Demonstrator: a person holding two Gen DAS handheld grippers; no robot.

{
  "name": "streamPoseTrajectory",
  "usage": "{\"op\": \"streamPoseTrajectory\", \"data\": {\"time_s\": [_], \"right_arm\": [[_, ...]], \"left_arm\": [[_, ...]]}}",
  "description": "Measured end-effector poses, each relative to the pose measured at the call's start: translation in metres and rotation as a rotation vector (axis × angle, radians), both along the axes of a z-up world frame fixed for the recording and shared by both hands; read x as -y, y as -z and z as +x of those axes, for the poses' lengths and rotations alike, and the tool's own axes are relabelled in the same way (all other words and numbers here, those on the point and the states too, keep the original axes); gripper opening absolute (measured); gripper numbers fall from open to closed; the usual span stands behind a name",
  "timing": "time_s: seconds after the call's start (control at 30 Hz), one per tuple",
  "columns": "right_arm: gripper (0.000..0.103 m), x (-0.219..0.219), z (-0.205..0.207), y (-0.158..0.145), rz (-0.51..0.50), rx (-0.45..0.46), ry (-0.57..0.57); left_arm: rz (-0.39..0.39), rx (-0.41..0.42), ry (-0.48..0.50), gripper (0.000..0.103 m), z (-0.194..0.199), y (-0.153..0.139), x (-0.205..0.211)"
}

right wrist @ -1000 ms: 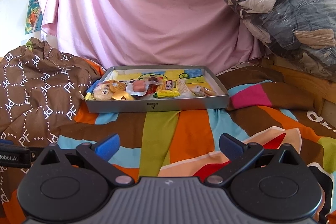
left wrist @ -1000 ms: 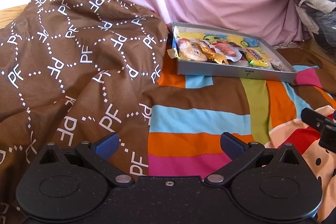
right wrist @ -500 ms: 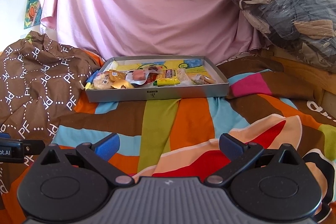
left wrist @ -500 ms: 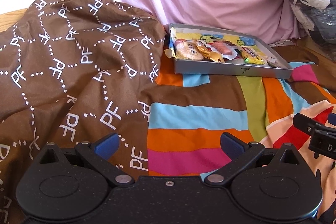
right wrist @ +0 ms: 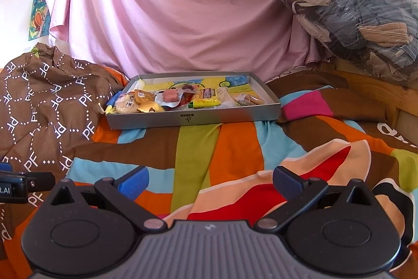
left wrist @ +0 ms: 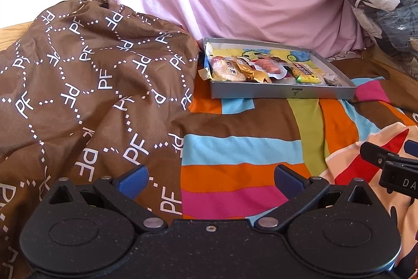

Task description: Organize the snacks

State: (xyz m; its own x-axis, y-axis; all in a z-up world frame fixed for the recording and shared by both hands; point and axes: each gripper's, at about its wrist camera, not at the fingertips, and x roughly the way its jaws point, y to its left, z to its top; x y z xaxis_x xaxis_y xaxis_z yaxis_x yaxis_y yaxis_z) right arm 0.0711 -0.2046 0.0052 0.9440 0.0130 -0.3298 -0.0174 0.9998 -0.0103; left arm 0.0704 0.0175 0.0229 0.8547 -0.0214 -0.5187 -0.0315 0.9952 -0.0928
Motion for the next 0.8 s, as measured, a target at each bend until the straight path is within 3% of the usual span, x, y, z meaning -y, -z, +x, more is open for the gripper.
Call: {"op": "streamPoseTrajectory", "data": {"time_s": [0.3,0.8], "right_arm": [[0.103,-0.001,-0.007,-0.004,-0.001,0.053,0.002],[0.103,-0.002,-0.009,0.000,-0.008,0.047,0.004]], "left_arm": [[0.012,0.033,0.015,0.102,-0.007,-0.001,0.001],[0.030,0.063,0.032,0.102,-0.015,-0.004,0.004]]}}
